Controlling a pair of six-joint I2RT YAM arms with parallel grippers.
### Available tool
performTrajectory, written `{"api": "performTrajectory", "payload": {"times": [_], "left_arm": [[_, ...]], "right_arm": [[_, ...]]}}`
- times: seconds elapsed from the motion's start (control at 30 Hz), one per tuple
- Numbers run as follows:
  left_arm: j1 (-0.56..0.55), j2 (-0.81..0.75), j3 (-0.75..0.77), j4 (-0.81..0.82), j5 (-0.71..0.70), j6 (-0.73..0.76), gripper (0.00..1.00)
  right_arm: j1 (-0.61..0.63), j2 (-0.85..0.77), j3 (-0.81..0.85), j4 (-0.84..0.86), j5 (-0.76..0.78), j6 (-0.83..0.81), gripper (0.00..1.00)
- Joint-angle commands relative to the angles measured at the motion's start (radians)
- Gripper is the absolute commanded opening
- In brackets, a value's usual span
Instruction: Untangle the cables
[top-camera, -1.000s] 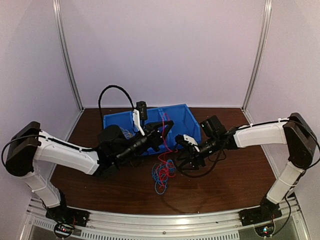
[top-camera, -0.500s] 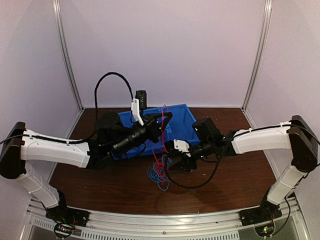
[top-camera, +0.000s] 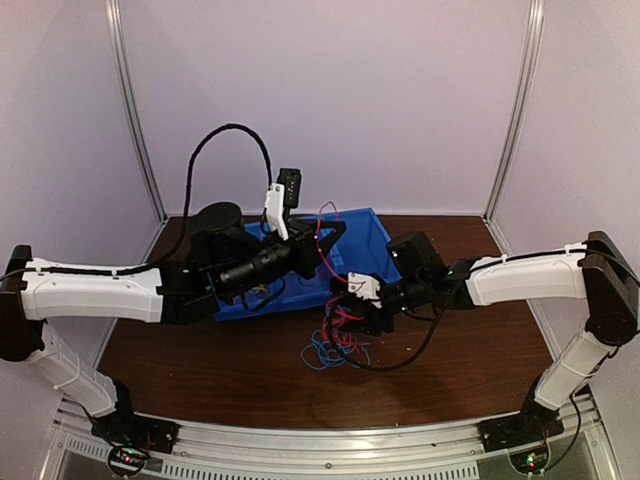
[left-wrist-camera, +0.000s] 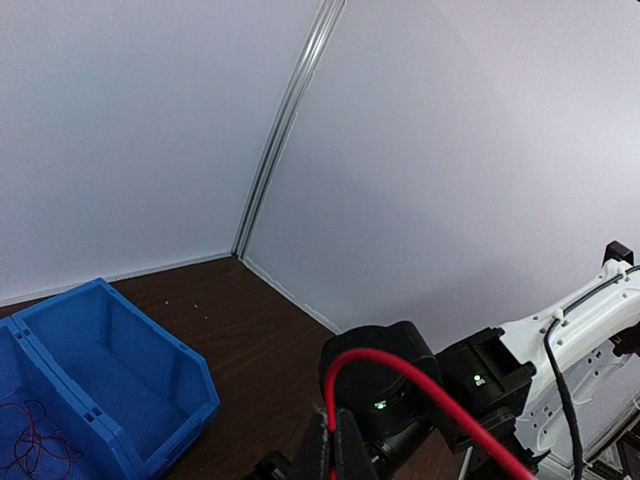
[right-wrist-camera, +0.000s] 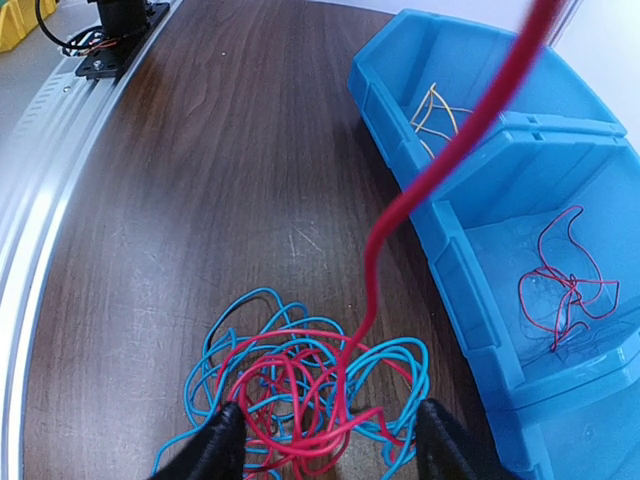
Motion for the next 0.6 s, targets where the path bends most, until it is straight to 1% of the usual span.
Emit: {"api": "performTrajectory", "payload": {"times": [0.0, 0.03, 0.07, 0.17, 0.23, 0.3, 0.43, 0.57], "left_arm": [[-0.005, -0.051, 0.035, -0.01, 0.011, 0.023, 0.0], [-0.005, -0.064, 0.04, -0.018, 0.004, 0.032, 0.0], [-0.005, -0.079, 0.05, -0.033, -0.007, 0.041, 0.0], [-0.006, -0.136, 0.117, -0.109, -0.042, 0.09, 0.0], [-0.005, -0.17, 0.189, -0.193, -0.055, 0.13, 0.0], [-0.005, -0.194, 0.275, -0.268, -0.069, 0.166, 0.0], [-0.005, -0.24, 0.423, -0.369, -0.088, 0.233, 0.0], [-0.006, -0.302, 0.48, -0.395, -0.15, 0.286, 0.0]], "right_arm": [[0.0, 0.074, 0.033, 0.029, 0.019, 0.032, 0.44], [-0.002, 0.088, 0.036, 0.029, 0.02, 0.042, 0.36], [-0.005, 0.099, 0.032, 0.056, 0.02, 0.049, 0.31], [-0.021, 0.107, 0.007, 0.099, 0.016, 0.074, 0.17], [-0.043, 0.11, 0.003, 0.105, 0.009, 0.097, 0.09], [-0.063, 0.114, 0.015, 0.086, 0.008, 0.104, 0.06], [-0.114, 0.096, 0.011, 0.074, 0.018, 0.115, 0.05], [-0.179, 0.072, -0.011, 0.056, 0.005, 0.118, 0.05]]}}
